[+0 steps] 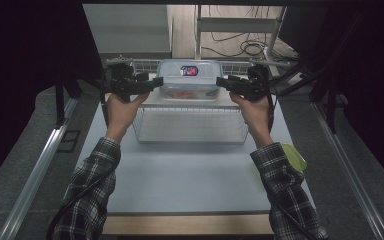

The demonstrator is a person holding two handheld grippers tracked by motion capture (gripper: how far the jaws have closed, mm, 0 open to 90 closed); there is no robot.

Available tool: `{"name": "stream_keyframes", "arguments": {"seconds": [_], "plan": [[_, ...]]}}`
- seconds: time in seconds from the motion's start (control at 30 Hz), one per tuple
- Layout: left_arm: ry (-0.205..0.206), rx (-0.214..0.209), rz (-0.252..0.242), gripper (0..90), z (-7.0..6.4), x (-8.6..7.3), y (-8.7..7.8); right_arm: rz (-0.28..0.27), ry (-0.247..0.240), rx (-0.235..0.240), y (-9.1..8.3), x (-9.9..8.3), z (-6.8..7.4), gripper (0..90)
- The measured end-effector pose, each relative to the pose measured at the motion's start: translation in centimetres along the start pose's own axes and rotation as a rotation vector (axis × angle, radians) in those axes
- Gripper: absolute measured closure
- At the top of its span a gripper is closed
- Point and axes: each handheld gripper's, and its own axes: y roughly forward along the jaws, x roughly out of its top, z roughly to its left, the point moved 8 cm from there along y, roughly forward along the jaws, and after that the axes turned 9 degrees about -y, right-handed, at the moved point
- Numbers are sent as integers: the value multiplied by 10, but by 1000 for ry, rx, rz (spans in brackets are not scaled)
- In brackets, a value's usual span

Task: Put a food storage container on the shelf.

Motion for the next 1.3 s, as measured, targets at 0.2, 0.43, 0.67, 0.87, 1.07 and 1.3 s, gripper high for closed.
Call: {"name": "stream_keyframes", "arguments": {"seconds": [0.2,0.43,0.67,0.87,1.07,1.3], "plan": [[53,-10,51,269,-4,-21,-4,11,-56,25,-8,-9,6,321],[55,-43,73,236,-9,-41,-13,25,-98,42,-18,-22,13,232],[117,-67,92,210,-25,-57,-23,24,-147,56,-29,-37,23,173],[155,-87,119,190,-39,-77,-32,33,-198,72,-39,-55,35,139],[171,-104,126,168,-49,-97,-39,47,-233,91,-47,-73,45,104],[187,-106,128,130,-55,-118,-49,73,-258,94,-55,-96,52,71]]}}
